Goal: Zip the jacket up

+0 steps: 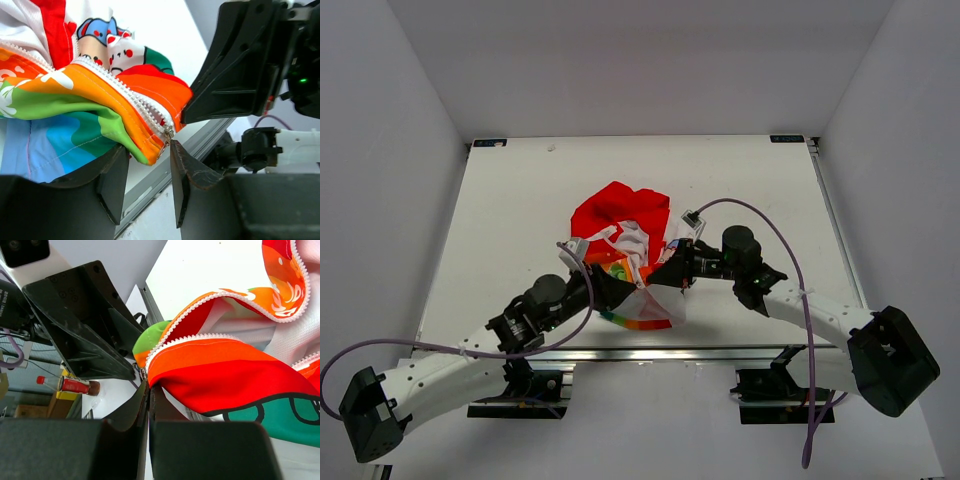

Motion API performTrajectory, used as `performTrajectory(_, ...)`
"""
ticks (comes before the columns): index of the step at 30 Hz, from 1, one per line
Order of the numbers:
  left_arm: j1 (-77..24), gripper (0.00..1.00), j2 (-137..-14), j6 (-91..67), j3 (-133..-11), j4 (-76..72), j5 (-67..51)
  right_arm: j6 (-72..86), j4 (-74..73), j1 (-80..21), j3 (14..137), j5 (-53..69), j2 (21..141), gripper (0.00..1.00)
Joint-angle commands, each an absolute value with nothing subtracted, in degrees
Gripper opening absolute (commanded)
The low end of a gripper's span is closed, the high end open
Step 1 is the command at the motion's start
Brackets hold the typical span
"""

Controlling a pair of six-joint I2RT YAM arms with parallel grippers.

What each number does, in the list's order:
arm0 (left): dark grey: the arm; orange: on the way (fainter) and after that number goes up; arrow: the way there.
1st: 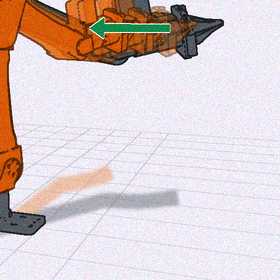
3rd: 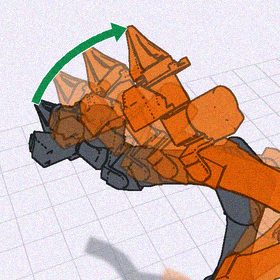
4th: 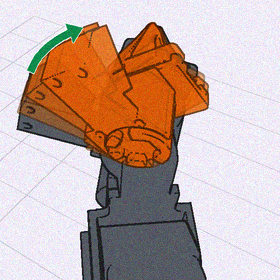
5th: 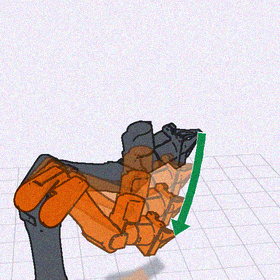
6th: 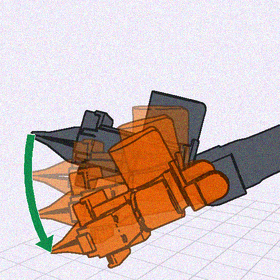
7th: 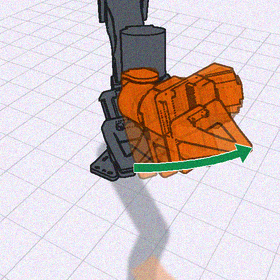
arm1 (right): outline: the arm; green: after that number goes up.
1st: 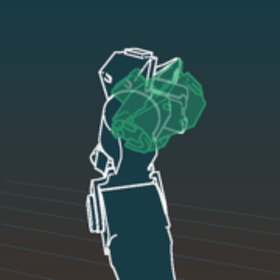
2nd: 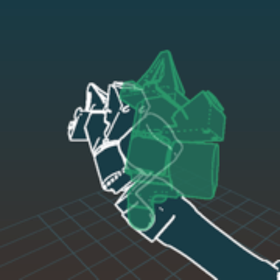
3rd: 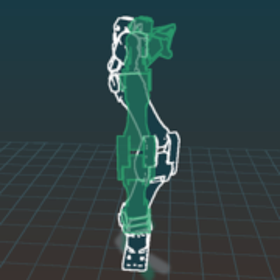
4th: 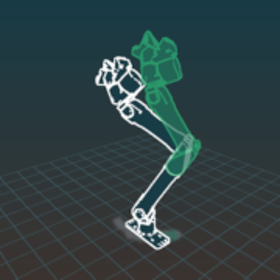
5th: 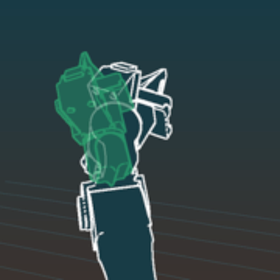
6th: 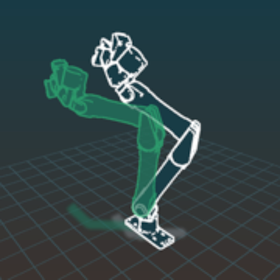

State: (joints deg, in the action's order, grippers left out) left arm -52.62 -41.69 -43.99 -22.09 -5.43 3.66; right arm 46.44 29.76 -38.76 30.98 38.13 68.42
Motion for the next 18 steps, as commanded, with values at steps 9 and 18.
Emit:
performTrajectory(9,-52.6,0.4,-38.6,-45.1,-20.2,-12.6,3.9,47.3,34.5,-39.7,31.3,39.4,69.2,0.0)
performTrajectory(18,-52.6,0.28,-41.3,-45.0,-21.4,-12.3,3.0,47.5,34.8,-40.3,31.6,37.7,69.1,0.0)
